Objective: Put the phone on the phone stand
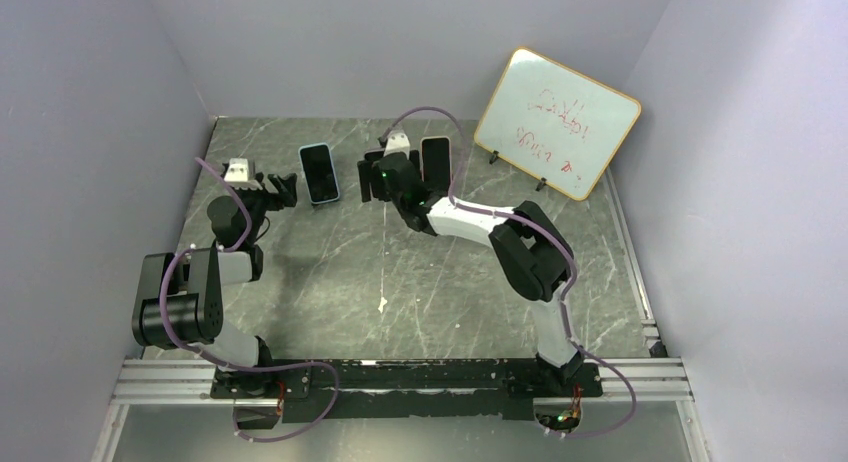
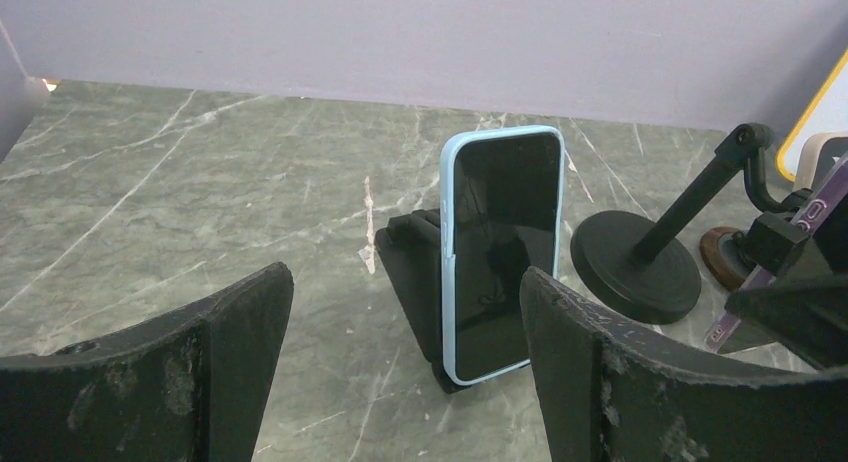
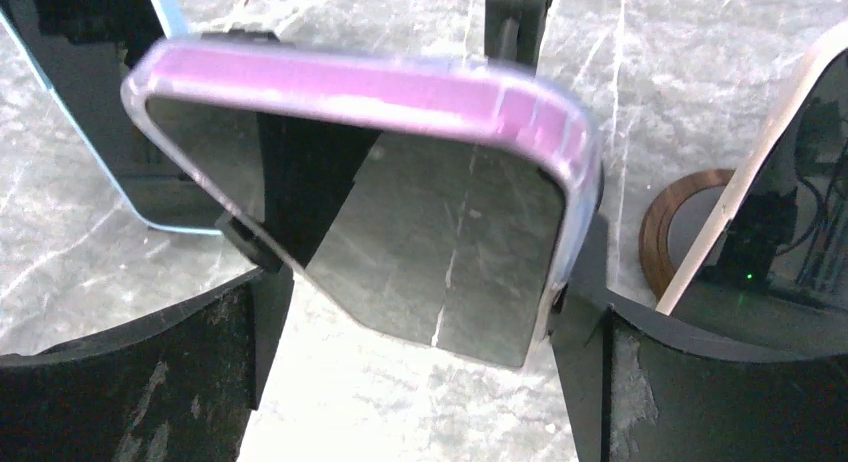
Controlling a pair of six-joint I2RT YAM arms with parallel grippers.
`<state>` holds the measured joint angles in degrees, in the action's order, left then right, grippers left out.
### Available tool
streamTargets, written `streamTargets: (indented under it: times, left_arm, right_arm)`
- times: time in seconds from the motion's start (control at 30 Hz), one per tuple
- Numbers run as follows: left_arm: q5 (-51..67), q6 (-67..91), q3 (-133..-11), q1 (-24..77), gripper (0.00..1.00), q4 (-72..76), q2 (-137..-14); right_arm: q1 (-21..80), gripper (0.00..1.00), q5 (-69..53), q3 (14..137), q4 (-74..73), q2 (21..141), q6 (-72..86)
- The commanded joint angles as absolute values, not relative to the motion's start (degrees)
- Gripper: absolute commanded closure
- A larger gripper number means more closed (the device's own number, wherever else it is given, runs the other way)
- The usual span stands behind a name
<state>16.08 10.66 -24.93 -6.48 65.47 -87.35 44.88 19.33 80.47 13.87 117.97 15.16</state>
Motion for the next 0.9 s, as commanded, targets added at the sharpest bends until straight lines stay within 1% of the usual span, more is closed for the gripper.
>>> streamTargets:
  times: [0.0,0.2,0.4,0.6,0.87]
  left_arm:
    - [17.4,9.2,-26.6,-5.9,0.12,65.0,-87.8]
    - [17.6,9.1,-26.8,-5.9,0.12,64.3,-88.0]
    - [18.0,9.3,-27.2,-5.9,0.12,64.0,-88.4]
    - [18.0,9.0,-27.4,-5.9,0.12,63.3,-88.4]
    - [18.0,8.8,-27.9,-5.9,0.12,62.5,-88.7]
  right_arm:
    - [45.1,0.0,22.7,84.8,13.2,121.1,13.7]
    - [45.1,0.0,26.0,88.2,10.5,123.8,12.7]
    - [45.1,0.01,26.0,88.4,10.8,124.9,12.5]
    - [45.0,0.07,24.7,90.5,11.2,126.7,12.0]
    - [44.8,0.24,23.3,93.1,10.8,128.5,11.3]
